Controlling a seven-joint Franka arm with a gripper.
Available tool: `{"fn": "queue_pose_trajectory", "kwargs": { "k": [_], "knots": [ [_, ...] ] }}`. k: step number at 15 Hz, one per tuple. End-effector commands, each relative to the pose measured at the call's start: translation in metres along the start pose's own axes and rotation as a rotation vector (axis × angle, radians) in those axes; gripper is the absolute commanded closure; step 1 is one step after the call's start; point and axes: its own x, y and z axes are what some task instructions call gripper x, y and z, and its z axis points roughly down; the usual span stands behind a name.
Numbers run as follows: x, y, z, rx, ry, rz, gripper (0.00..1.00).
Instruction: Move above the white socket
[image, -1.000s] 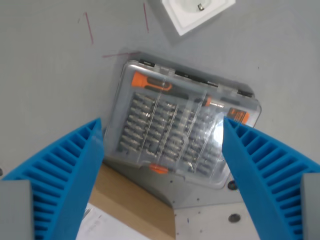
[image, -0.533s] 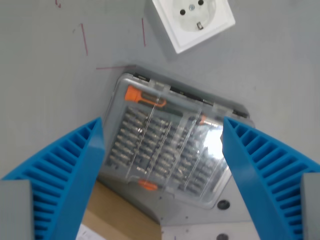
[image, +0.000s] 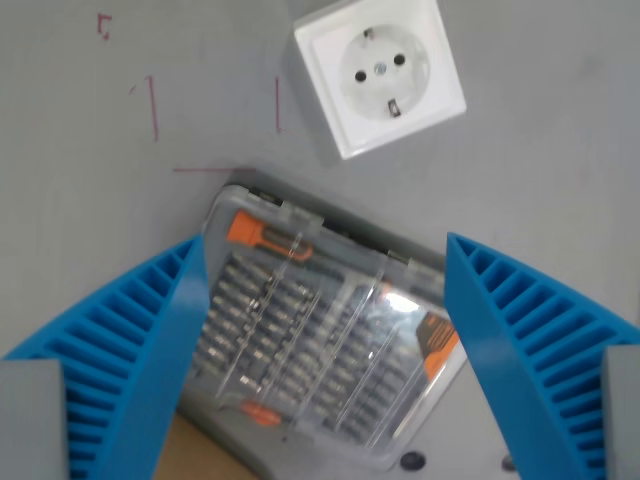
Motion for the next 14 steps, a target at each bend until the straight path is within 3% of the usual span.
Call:
{"fn": "queue_pose_trajectory", "kwargs": {
  "k": [1, 14],
  "knots": [
    [0.013, 0.008, 0.009, 0.007, -0.022, -0.169, 0.00],
    [0.036, 0.023, 0.046, 0.014, -0.012, -0.292, 0.00]
  ]
}}
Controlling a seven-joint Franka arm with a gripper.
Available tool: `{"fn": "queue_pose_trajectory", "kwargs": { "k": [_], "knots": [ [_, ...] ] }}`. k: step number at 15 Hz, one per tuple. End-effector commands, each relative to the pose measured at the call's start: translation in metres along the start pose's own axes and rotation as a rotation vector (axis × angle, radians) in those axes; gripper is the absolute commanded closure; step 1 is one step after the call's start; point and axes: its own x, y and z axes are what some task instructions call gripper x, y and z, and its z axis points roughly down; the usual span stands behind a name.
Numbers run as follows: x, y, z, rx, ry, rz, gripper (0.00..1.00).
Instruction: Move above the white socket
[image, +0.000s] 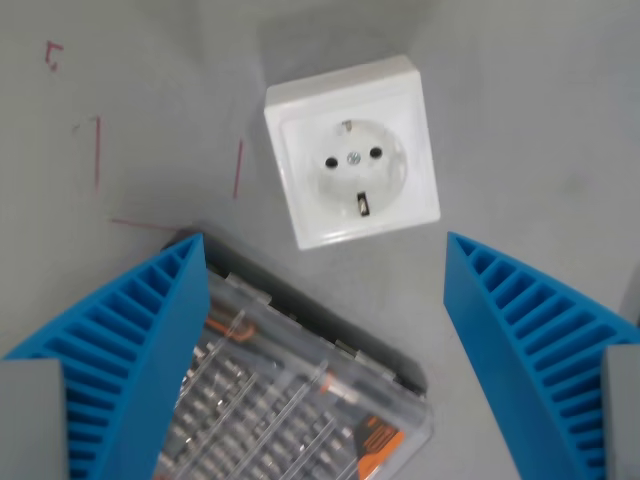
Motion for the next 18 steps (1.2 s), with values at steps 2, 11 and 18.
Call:
{"fn": "queue_pose_trajectory", "kwargs": {
  "k": [2, 11, 18],
  "knots": [
    [0.012, 0.011, 0.008, 0.025, -0.011, -0.148, 0.00],
    [0.019, 0.019, 0.024, 0.035, -0.005, -0.163, 0.00],
    [0.022, 0.021, 0.028, 0.042, -0.013, -0.154, 0.00]
  ]
}}
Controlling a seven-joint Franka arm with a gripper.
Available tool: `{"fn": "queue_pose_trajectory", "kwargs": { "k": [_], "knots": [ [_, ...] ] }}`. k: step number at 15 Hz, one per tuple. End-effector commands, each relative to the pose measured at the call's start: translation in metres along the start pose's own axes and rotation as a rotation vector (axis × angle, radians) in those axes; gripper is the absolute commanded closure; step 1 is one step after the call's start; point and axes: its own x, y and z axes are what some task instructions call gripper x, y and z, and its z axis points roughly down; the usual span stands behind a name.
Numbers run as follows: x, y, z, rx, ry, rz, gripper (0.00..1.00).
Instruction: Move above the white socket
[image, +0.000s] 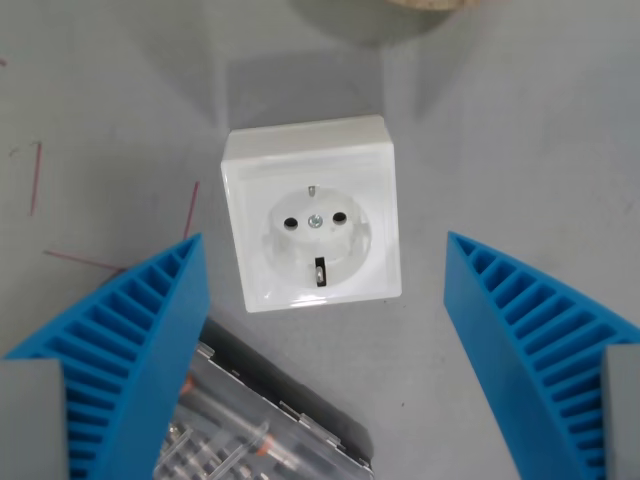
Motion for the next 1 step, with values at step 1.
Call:
{"fn": "queue_pose_trajectory", "kwargs": {
  "k": [1],
  "knots": [
    [0.0080, 0.0083, 0.0023, 0.054, -0.015, -0.040, 0.00]
  ]
}}
